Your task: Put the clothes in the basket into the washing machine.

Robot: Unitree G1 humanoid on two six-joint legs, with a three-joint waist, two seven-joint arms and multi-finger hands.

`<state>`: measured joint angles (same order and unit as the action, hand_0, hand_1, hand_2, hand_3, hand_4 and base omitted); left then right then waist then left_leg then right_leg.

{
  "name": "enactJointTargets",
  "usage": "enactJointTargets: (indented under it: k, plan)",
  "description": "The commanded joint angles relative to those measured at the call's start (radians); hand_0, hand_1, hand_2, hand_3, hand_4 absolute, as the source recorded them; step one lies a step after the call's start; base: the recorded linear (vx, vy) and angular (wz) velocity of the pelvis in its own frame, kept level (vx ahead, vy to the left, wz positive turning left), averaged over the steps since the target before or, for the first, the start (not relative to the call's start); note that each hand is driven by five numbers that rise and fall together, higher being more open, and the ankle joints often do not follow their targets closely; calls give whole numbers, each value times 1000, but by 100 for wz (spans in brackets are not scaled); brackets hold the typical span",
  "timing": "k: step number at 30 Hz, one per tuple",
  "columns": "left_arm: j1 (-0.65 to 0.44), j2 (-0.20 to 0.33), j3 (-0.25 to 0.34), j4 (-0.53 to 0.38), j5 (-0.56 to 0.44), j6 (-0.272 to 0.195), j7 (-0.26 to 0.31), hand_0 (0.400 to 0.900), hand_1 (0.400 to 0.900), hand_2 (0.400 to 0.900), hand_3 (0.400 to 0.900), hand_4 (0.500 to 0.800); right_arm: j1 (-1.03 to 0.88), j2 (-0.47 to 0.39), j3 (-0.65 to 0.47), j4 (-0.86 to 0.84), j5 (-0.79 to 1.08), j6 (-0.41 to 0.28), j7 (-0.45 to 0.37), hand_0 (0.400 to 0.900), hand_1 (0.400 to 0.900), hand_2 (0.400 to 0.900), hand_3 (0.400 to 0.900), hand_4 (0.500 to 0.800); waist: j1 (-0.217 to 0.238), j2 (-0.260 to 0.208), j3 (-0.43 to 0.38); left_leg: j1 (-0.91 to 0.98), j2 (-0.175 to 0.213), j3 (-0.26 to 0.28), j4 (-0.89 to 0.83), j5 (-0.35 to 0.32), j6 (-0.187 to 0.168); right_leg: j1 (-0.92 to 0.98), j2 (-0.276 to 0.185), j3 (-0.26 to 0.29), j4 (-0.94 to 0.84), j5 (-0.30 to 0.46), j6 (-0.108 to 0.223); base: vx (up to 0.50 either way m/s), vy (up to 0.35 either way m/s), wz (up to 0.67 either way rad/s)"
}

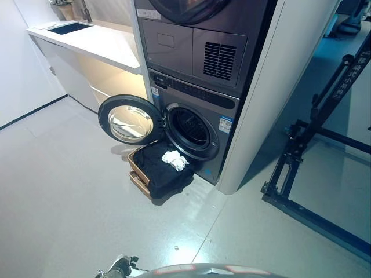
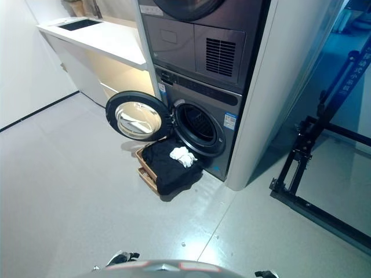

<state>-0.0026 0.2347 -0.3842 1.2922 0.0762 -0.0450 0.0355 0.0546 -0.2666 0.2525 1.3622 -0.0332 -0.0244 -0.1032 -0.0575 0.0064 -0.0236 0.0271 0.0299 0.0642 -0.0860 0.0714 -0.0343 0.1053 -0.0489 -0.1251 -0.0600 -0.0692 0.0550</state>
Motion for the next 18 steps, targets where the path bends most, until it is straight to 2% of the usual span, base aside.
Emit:
enactJointTargets:
  k: [1,4,6,7,9,10,11,12,13,14,15,17,18]
  plan:
    - [-75,13,28,58,-6,1,21,900,900,900,900,800,-70,-26,34,26,6,-15,-13,900,900,900,900,800,14,-25,43,7,-4,-11,29,-75,29,-107,43,16,156,-7,-11,47,-115,7]
    - [-79,14,29,46,-7,-3,24,900,900,900,900,800,-81,-33,40,18,4,-18,-12,900,900,900,900,800,21,-35,66,-51,-8,-15,179,-121,36,-111,47,29,186,-32,-28,65,-127,5]
    - [-85,11,21,37,-6,-5,24,900,900,900,900,800,-89,-40,42,14,6,-18,-13,900,900,900,900,800,32,-49,95,-140,-21,-12,353,-108,26,-95,42,30,194,-41,-42,49,-154,23]
    - [-95,11,14,33,-7,-8,27,900,900,900,900,800,-89,-46,39,10,9,-17,-17,900,900,900,900,800,39,-58,117,-211,-22,-1,457,-80,17,-83,34,21,197,-46,-50,28,-174,55]
    - [-99,8,9,23,-12,-10,26,900,900,900,900,800,-90,-57,33,6,13,-13,-23,900,900,900,900,800,43,-72,137,-320,6,73,609,-42,5,-70,26,-5,205,-54,-61,79,-172,61]
    - [-98,10,18,18,-27,-12,31,900,900,900,900,800,-90,-63,25,9,18,-10,-29,900,900,900,900,800,40,-71,133,-358,35,131,602,-38,8,-60,26,-24,205,-69,-61,187,-108,35]
    - [-99,14,25,12,-36,-14,41,900,900,900,900,800,-90,-68,21,13,25,-6,-32,900,900,900,900,800,50,-68,131,-408,44,152,593,-37,10,-45,25,-28,201,-82,-60,258,-49,15]
    - [-98,18,24,9,-35,-15,44,900,900,900,900,800,-87,-71,20,12,29,-6,-33,900,900,900,900,800,58,-61,133,-442,48,159,557,-37,10,-21,28,-26,197,-96,-56,326,19,-22]
    - [-96,21,20,10,-27,-16,48,900,900,900,900,800,-89,-72,25,10,28,-6,-36,900,900,900,900,800,73,-49,128,-454,52,147,458,6,2,5,41,-15,187,-104,-46,561,144,-52]
    - [-87,17,9,22,-15,-13,55,900,900,900,900,800,-95,-70,34,11,24,-8,-44,900,900,900,900,800,97,-27,121,-446,77,114,234,59,-15,70,41,13,153,-121,-16,469,137,-46]
    - [-87,17,8,22,-15,-13,55,900,900,900,900,800,-94,-70,34,11,24,-8,-44,900,900,900,900,800,97,-31,126,-433,72,118,221,65,-15,77,36,14,151,-121,-15,492,170,-44]
    - [-81,15,6,33,-12,-13,63,900,900,900,900,800,-102,-76,37,6,27,-13,-50,900,900,900,900,800,104,-31,120,-463,122,131,77,101,-30,114,13,38,135,-137,11,373,144,-34]
    - [-76,14,5,35,-9,-13,67,900,900,900,900,800,-106,-78,38,5,28,-12,-51,900,900,900,900,800,106,-30,115,-474,150,162,35,120,-37,135,1,49,131,-143,24,645,277,-49]
